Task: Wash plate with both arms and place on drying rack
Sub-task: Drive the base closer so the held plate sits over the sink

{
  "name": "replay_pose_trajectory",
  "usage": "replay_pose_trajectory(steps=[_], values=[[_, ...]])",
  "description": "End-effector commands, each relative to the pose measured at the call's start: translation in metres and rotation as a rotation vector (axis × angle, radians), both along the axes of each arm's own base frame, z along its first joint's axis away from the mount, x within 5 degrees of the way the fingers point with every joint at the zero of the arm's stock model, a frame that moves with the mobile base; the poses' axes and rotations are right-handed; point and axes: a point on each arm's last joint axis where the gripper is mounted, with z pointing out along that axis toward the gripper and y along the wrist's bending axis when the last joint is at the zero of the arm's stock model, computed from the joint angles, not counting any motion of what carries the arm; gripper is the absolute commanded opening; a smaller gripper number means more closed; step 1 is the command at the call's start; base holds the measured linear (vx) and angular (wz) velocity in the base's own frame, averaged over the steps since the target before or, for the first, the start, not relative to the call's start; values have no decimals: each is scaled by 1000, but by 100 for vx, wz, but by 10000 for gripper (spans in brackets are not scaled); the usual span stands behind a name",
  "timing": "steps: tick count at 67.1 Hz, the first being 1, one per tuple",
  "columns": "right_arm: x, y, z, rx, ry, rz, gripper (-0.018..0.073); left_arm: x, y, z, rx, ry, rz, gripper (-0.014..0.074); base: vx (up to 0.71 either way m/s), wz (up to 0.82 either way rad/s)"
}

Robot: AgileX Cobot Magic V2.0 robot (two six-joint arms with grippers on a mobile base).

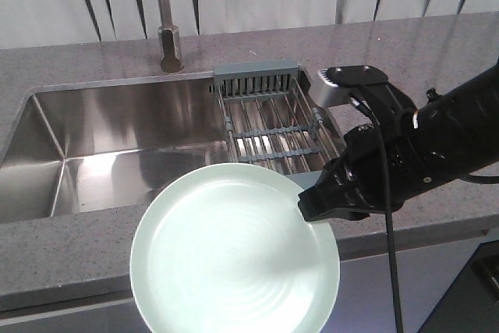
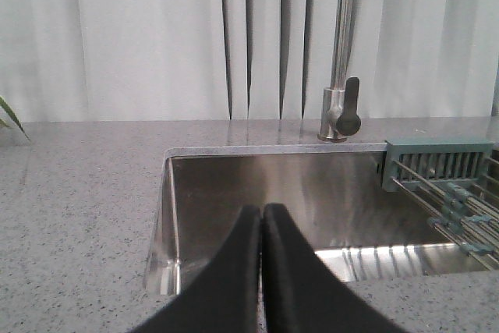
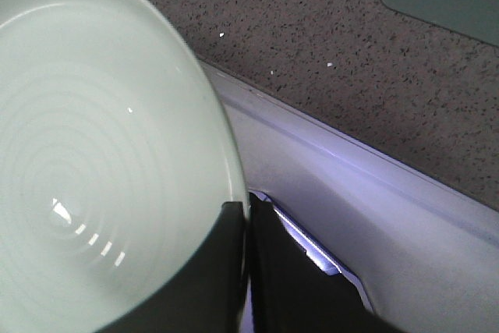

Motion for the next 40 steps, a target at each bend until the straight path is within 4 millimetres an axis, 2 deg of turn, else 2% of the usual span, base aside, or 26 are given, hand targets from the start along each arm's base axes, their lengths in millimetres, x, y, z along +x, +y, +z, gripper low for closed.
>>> replay_pose_trajectory(steps=[1, 40], values=[[-3, 0, 18, 64, -64, -16, -1, -3, 0, 17, -7, -115, 0, -6, 7, -2], [-3, 0, 18, 64, -64, -16, -1, -3, 0, 17, -7, -115, 0, -6, 8, 4]])
